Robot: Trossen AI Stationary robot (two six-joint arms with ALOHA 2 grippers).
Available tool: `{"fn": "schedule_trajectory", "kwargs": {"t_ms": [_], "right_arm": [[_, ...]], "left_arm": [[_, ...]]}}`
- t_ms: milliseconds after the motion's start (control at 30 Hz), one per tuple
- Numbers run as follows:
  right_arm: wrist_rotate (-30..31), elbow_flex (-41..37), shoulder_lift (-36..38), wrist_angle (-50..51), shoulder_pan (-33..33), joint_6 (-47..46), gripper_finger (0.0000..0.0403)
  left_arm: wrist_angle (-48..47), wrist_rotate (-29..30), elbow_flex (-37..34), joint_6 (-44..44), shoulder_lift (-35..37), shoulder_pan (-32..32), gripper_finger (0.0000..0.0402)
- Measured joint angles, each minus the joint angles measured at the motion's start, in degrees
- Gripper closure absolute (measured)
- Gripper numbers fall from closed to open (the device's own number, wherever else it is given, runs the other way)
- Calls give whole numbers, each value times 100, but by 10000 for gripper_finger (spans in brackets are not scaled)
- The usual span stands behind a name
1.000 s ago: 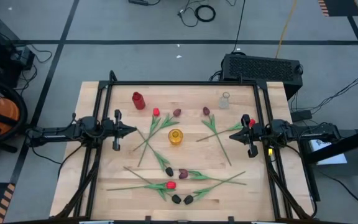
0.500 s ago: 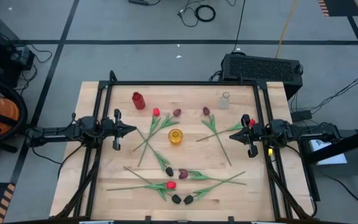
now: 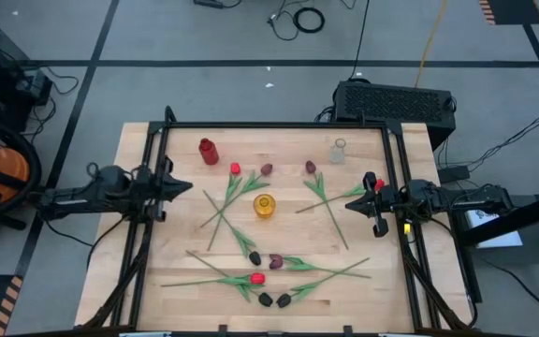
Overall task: Sort flowers into vase by color
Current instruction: Put the top left red flower into the red vase
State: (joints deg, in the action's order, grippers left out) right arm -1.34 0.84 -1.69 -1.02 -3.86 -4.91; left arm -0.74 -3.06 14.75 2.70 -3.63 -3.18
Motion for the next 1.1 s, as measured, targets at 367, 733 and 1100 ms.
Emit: {"fn": "schedule_trajectory", "kwargs": {"t_ms": [367, 733, 1100], "right_arm": [[-2, -2, 0, -61, 0, 0, 403], [-2, -2, 0, -85, 0, -618, 403], [-162, 59, -65, -240, 7, -2590, 403]], "left_arm": [[-1285, -21, 2625, -302, -1907, 0, 400], [-1654, -14, 3203, -304, -3432, 224, 400], [-1023, 880, 3005, -306, -4476, 363, 400]]}}
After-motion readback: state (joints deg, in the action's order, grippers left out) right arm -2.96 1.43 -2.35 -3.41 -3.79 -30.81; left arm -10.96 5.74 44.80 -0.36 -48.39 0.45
